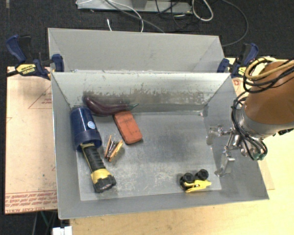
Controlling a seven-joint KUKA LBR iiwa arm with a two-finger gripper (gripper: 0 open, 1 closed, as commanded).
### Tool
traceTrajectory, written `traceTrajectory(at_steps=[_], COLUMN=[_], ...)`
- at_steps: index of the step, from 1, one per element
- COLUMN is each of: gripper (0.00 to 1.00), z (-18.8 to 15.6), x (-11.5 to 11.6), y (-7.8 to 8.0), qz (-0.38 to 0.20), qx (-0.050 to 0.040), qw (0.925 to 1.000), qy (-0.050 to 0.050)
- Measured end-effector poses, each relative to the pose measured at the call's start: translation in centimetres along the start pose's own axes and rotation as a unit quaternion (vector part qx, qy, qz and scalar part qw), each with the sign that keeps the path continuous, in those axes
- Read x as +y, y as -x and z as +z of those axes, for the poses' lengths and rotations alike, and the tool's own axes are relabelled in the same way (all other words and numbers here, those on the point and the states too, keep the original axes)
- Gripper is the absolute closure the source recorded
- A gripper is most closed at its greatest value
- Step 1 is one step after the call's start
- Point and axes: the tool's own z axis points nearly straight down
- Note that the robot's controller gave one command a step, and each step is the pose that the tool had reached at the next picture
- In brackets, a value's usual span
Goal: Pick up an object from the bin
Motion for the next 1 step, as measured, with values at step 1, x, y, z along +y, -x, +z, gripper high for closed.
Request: traceTrajectory(at_steps=[1], gripper=[0.00], z=[-0.31], x=[0.04], y=[0.18], qz=[-0.002], qx=[-0.0032], qw=[1.0000], qy=[-0.001])
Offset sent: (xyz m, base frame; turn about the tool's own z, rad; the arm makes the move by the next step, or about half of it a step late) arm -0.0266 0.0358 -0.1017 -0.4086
